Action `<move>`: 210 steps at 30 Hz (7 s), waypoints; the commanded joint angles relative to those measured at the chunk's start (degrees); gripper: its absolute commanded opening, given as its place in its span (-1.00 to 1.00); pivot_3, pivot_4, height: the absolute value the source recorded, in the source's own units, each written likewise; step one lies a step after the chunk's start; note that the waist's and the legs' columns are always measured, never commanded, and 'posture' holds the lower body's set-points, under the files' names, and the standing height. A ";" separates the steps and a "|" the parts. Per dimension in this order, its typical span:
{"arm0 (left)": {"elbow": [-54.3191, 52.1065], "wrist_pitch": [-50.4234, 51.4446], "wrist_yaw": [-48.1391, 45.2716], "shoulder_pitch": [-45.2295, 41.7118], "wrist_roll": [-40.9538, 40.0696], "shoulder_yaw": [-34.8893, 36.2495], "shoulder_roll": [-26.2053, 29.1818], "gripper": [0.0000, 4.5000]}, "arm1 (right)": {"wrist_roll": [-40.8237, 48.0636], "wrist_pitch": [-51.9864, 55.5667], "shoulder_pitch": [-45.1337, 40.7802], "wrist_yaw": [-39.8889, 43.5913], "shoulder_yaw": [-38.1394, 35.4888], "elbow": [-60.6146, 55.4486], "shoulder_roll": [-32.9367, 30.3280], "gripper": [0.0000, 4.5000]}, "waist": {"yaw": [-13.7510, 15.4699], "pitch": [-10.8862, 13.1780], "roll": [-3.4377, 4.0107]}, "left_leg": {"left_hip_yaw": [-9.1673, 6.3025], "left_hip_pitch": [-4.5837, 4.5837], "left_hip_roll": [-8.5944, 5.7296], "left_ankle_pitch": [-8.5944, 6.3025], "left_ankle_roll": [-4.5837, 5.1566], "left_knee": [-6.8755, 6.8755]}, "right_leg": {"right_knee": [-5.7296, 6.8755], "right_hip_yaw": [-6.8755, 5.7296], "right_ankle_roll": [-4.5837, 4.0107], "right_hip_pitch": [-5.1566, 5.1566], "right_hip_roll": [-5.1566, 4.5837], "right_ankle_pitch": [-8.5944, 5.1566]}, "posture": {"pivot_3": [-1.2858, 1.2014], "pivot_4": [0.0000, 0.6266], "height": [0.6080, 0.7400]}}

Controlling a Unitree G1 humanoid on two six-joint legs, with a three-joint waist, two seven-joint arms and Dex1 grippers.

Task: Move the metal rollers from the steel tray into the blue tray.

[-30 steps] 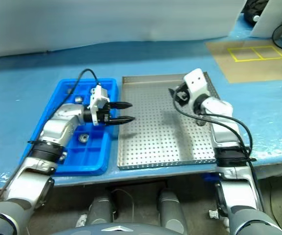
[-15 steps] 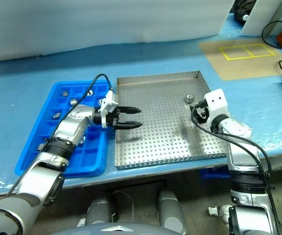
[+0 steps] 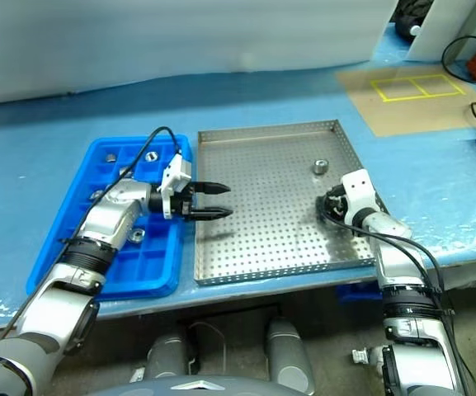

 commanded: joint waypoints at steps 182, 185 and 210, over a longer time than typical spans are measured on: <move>-60.40 24.99 21.36 54.96 -18.60 37.59 23.88 0.45 | 4.31 -11.26 -29.22 57.23 31.28 14.95 19.73 -0.22 | 11.59 0.10 0.08 | -0.34 -0.44 0.19 0.28 -0.50 -1.15 | -0.05 -0.71 -0.16 -0.73 -0.02 -0.12 | 0.33 -0.52 1.00; -61.08 25.18 22.04 55.52 -19.13 37.69 23.97 0.45 | 3.67 -11.84 -29.74 56.27 31.44 16.90 21.23 -0.22 | 11.76 0.10 0.08 | -0.35 -0.45 0.18 0.28 -0.50 -1.17 | -0.07 -0.72 -0.14 -0.73 -0.02 -0.14 | 0.33 -0.52 1.00; -37.74 15.54 14.22 26.87 -11.54 16.19 22.98 0.45 | 6.16 -2.68 -26.83 41.40 18.16 3.12 10.75 0.83 | 11.81 0.06 0.05 | -0.35 -0.30 0.10 0.38 -0.66 -0.96 | 0.19 -0.62 -0.13 -0.61 -0.01 -0.11 | 0.04 -0.52 1.00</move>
